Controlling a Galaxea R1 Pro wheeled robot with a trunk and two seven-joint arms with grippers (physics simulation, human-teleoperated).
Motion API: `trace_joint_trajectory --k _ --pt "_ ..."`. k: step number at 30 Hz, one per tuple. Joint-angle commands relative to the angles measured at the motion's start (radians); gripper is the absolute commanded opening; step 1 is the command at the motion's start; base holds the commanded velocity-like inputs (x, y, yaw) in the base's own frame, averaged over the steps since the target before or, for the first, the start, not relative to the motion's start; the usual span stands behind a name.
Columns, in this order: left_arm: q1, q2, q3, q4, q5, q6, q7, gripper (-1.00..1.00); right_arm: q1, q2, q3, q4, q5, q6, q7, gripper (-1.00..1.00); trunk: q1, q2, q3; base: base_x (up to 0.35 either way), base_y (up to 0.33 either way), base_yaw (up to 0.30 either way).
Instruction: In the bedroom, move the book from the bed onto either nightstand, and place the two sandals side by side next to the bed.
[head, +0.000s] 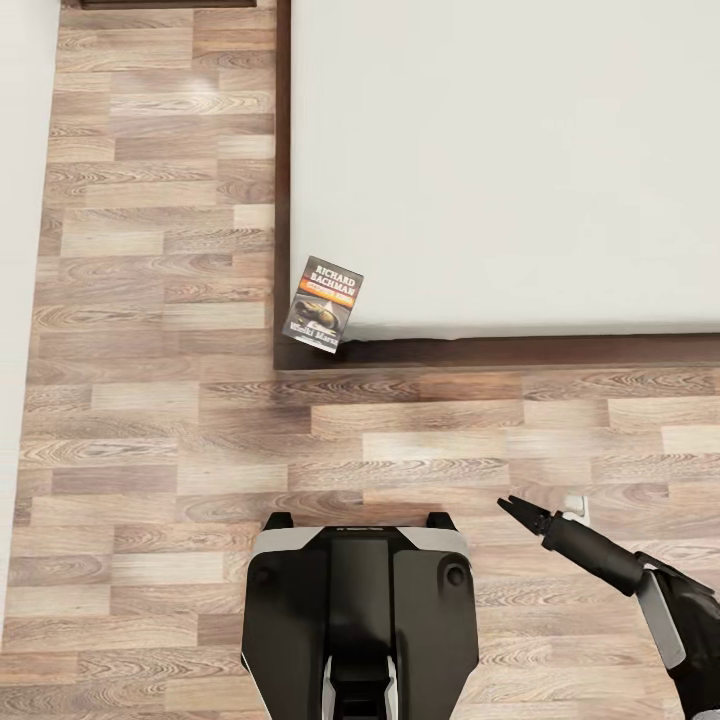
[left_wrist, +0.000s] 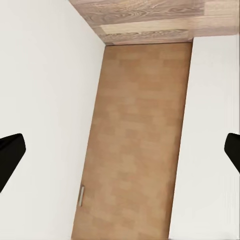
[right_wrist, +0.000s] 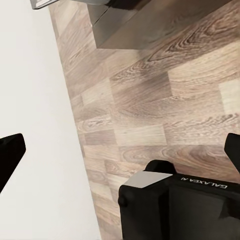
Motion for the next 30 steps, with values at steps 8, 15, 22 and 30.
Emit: trace_joint_trajectory --k 8,15,22,30 --pt "-0.001 0.001 -0.005 -0.004 0.044 0.006 -0.078 1.00 -0.003 0.003 0.013 0.001 -0.006 0.007 -0.017 1.00 0.001 -0.001 -0.001 0.000 0.003 0.000" --pt "-0.011 0.018 0.011 -0.017 0.152 0.007 -0.119 1.00 -0.005 0.005 0.018 0.001 -0.007 0.006 -0.026 1.00 0.001 -0.001 -0.001 0.000 0.000 0.000" --pt "-0.050 0.085 0.018 -0.037 0.221 0.009 -0.130 1.00 -0.005 0.005 0.019 0.001 -0.006 0.005 -0.028 1.00 0.001 -0.001 -0.001 0.000 0.000 0.000" --pt "-0.143 0.243 0.022 -0.147 0.373 0.082 -0.151 1.00 -0.006 0.006 0.021 0.000 -0.006 0.005 -0.029 1.00 0.001 -0.001 -0.001 0.000 0.000 0.000"
